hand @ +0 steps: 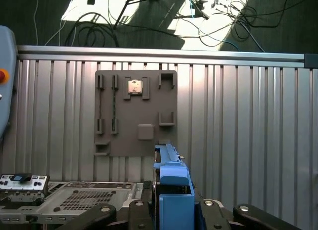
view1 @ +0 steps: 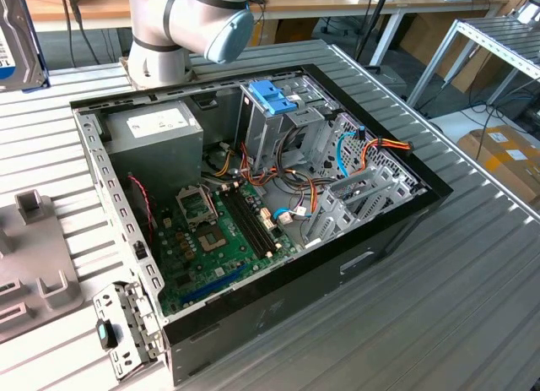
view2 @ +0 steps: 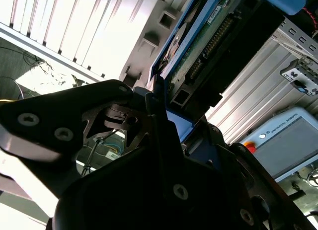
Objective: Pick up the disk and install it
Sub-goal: 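Pick up the disk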
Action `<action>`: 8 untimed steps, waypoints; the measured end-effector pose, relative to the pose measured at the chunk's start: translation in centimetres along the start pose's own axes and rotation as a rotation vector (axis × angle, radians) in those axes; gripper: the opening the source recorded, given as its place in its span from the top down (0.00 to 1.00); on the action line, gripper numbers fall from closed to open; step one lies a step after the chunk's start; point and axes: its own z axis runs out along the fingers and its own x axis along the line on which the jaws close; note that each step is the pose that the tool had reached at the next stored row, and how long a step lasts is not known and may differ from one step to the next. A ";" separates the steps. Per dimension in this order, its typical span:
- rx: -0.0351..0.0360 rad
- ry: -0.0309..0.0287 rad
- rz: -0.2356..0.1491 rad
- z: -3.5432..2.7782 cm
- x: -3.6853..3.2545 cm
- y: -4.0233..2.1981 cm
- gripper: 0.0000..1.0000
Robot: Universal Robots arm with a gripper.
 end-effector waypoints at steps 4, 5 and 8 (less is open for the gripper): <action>0.0001 0.0000 0.000 0.05 0.17 -0.12 0.63; 0.0001 -0.0001 0.000 0.05 0.20 -0.14 0.63; 0.0001 -0.0001 0.000 0.08 0.29 -0.20 0.63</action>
